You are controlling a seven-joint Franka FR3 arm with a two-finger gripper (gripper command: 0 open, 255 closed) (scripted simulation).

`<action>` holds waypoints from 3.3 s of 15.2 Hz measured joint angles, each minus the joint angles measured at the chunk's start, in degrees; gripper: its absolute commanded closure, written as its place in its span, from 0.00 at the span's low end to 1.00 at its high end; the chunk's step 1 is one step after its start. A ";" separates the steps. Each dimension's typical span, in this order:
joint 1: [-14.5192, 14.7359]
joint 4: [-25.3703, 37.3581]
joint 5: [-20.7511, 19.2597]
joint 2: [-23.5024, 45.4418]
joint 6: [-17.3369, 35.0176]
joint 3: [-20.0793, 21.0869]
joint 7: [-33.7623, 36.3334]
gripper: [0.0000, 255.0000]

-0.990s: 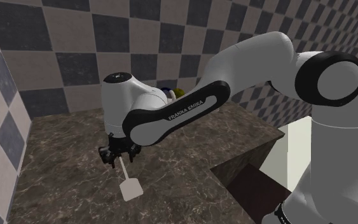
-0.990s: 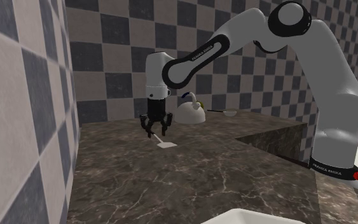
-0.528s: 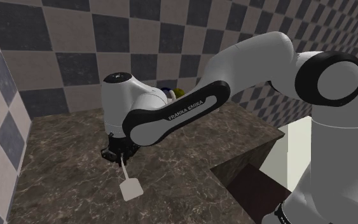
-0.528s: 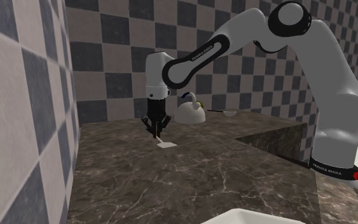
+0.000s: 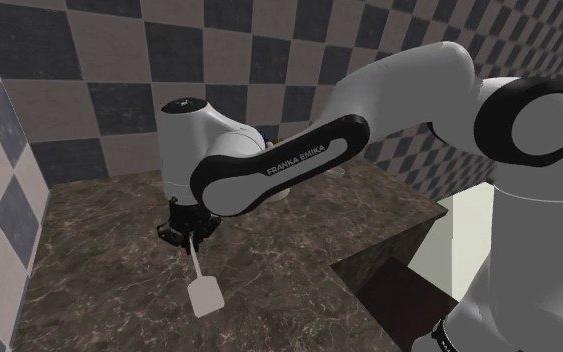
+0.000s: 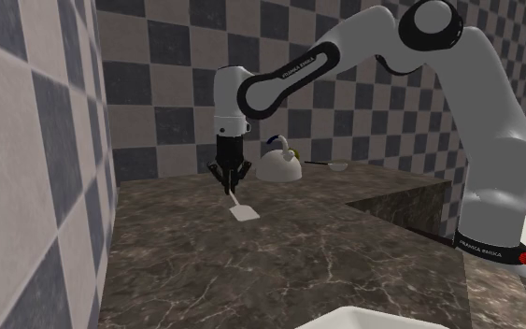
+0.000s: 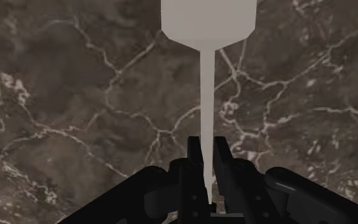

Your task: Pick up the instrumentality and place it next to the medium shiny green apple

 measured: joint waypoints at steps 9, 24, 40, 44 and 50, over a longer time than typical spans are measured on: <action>-0.35 3.61 2.01 -2.55 -5.75 0.98 -1.42 1.00; -0.43 11.69 4.25 -5.34 -16.07 1.93 -3.37 1.00; -12.22 -0.70 12.69 -18.86 -14.07 -2.32 -20.13 1.00; -15.44 -3.54 14.36 -21.43 -13.19 -4.88 -26.29 1.00; -19.71 -7.40 16.37 -24.90 -12.22 -9.05 -35.26 1.00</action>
